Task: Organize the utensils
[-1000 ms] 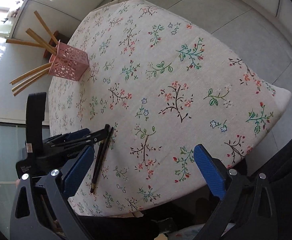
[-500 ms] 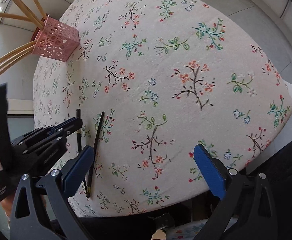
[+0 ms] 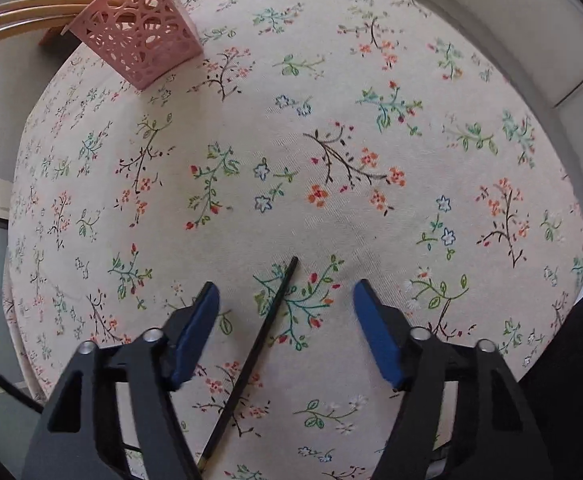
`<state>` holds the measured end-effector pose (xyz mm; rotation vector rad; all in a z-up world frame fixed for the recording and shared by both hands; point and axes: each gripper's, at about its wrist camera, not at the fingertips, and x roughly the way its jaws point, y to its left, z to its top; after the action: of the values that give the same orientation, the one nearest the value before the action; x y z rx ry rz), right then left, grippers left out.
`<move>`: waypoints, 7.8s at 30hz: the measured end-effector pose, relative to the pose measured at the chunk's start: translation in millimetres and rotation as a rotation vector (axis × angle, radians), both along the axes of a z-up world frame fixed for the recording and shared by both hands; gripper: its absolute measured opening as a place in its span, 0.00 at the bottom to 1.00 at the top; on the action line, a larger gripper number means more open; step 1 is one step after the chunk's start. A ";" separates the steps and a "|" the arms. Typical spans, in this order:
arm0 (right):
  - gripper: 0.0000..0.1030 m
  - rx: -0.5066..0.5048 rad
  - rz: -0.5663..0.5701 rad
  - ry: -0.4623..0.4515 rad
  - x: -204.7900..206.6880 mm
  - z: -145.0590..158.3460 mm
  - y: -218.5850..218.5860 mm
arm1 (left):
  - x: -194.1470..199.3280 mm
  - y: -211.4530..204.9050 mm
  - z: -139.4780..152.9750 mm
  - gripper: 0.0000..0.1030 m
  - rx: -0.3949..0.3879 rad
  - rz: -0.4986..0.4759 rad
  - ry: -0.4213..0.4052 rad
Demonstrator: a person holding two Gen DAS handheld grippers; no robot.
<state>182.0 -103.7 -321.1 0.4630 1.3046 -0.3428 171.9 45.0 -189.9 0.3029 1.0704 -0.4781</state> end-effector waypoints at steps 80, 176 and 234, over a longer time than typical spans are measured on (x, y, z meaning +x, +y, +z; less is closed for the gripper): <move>0.07 0.082 0.362 -0.624 -15.4 179.6 -110.7 | 7.1 -15.8 103.5 0.06 -0.216 0.174 -0.217; 0.94 -0.432 0.085 -0.775 -140.6 283.2 -85.6 | -102.0 -35.1 163.5 0.93 -0.177 0.490 -0.577; 0.94 -0.372 0.082 -0.766 -146.3 283.0 -90.3 | -109.4 -45.6 165.2 0.86 -0.182 0.431 -0.596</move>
<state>35.7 -194.0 -38.1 0.1852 0.4948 -0.2885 62.5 -0.6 -24.7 0.0375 0.4812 -0.0789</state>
